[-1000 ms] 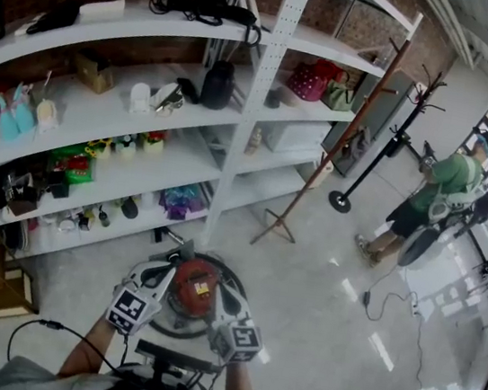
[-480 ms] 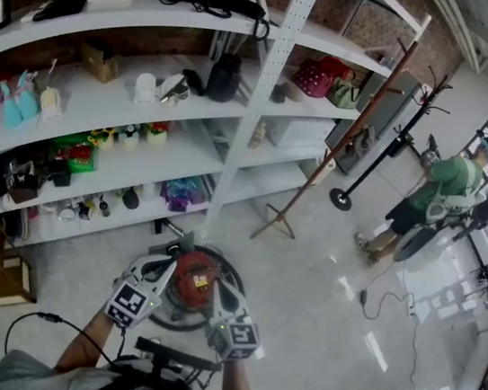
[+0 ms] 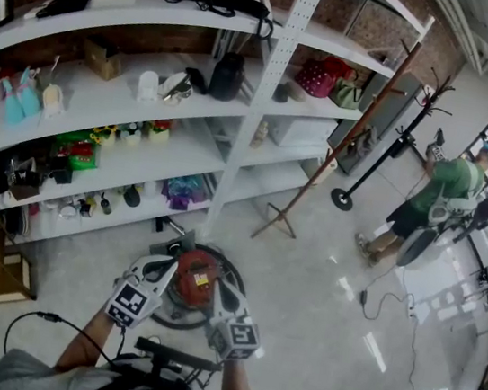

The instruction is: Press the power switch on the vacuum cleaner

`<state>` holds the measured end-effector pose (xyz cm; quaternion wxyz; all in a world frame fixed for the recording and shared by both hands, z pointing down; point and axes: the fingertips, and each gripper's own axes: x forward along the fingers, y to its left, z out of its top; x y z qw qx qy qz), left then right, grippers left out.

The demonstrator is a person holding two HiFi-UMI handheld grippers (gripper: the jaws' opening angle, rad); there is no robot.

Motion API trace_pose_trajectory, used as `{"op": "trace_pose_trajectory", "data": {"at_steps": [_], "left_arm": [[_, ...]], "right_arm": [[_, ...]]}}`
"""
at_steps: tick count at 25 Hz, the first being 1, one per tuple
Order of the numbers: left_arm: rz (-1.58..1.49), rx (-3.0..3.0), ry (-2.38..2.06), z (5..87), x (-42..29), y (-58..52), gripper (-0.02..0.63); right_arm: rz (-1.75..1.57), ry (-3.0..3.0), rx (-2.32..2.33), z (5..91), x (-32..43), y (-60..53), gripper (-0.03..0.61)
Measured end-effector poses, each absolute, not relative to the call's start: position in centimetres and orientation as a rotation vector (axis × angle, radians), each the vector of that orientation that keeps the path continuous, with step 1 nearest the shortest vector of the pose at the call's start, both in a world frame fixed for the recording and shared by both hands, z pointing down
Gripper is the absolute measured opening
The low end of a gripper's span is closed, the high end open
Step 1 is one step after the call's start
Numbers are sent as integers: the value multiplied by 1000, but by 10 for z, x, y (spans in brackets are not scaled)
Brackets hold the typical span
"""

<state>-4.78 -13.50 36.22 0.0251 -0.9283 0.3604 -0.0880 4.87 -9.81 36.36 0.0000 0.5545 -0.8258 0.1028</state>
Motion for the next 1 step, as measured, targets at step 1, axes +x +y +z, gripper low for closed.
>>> {"op": "trace_pose_trajectory", "data": {"at_steps": [1], "left_arm": [[-276, -2870, 1112, 362, -48, -135, 6]], "right_arm": [[328, -2594, 1742, 364, 48, -98, 9]]}}
